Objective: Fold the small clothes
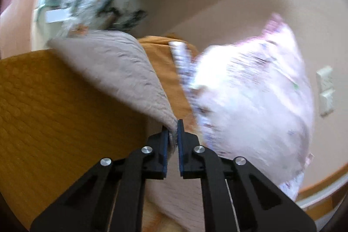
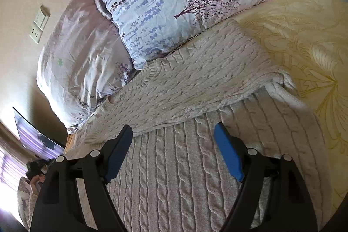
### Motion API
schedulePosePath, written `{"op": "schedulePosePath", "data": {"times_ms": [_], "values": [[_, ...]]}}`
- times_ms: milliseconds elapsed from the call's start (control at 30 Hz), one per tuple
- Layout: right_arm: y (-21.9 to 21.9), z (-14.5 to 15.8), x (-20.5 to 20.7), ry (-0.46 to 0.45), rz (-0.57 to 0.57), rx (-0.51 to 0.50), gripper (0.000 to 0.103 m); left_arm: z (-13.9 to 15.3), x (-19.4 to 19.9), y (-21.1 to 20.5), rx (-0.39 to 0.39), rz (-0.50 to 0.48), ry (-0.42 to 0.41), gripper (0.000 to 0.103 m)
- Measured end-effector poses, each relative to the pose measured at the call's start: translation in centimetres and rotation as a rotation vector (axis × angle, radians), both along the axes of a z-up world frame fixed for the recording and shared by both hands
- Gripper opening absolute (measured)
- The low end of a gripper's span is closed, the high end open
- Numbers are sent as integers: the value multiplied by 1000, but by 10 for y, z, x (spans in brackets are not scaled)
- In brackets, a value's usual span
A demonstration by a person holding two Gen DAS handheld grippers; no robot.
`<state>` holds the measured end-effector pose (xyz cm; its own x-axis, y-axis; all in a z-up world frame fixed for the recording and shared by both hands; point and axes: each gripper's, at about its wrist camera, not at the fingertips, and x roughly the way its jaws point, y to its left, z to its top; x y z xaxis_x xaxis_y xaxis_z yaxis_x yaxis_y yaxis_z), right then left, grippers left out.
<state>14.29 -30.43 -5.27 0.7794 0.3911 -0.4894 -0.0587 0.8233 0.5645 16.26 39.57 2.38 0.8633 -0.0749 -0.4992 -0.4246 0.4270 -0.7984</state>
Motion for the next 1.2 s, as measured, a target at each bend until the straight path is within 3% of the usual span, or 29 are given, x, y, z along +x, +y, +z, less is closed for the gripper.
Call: {"op": "schedulePosePath", "data": {"times_ms": [200,367,533,633,700,767,833,900,1000,1033,1200], "values": [[-1,0,-2,-12,12,20,79,60,30,-96,94,-214,-157,7],[-1,1,-3,-9,22,21,79,78,66,-226,124,-503,-229,7],[0,6,-12,-3,53,-6,79,44,83,-360,198,-809,-140,7],[-4,14,-17,2,59,-35,79,14,78,-411,270,-953,-30,21],[-7,24,-20,-3,67,-68,79,6,70,-418,294,-991,-18,32],[-2,39,-19,-22,91,-134,79,10,59,-403,320,-990,-39,51],[10,53,-16,-60,134,-201,79,16,44,-375,364,-941,-62,56],[37,67,-11,-112,221,-293,77,17,36,-342,406,-875,-50,55],[86,78,-2,-182,373,-389,68,7,34,-302,405,-802,7,52],[108,80,1,-206,429,-427,64,1,34,-291,398,-780,33,46],[200,70,18,-281,609,-617,51,-23,34,-264,417,-747,116,36]]}}
